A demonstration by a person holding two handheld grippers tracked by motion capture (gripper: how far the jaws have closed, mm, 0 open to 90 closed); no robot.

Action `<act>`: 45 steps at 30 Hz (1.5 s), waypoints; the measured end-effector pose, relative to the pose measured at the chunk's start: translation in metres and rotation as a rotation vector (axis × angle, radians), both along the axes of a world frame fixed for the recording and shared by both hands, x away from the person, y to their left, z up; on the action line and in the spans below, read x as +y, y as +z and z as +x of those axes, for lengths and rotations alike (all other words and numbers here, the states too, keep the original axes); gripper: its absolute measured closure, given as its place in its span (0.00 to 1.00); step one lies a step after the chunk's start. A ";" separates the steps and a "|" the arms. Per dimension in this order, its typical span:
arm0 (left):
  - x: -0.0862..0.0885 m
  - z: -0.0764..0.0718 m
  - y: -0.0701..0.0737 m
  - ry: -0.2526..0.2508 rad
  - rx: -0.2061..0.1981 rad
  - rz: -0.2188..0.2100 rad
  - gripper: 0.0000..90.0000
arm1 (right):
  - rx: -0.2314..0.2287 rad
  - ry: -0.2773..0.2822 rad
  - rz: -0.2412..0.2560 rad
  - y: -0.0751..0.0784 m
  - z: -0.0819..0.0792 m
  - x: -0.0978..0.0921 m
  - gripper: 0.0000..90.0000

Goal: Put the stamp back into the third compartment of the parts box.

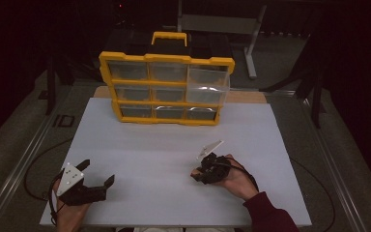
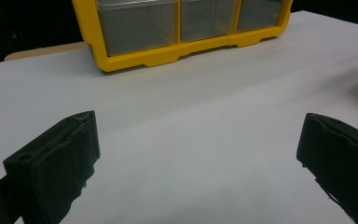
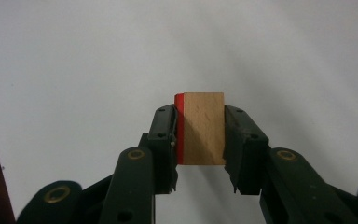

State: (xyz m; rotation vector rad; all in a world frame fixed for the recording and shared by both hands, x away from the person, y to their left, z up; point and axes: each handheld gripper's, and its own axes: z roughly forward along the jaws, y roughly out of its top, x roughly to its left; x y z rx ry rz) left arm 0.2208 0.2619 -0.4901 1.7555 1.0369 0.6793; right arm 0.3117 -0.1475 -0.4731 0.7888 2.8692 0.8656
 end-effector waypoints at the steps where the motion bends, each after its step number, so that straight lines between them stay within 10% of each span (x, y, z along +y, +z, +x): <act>1: 0.000 0.000 0.000 0.000 0.000 0.001 0.00 | -0.002 -0.003 0.004 0.002 0.000 0.000 0.73; 45: 0.001 0.000 0.000 0.009 -0.006 -0.001 0.00 | -0.067 -0.072 0.016 0.075 0.024 -0.008 0.73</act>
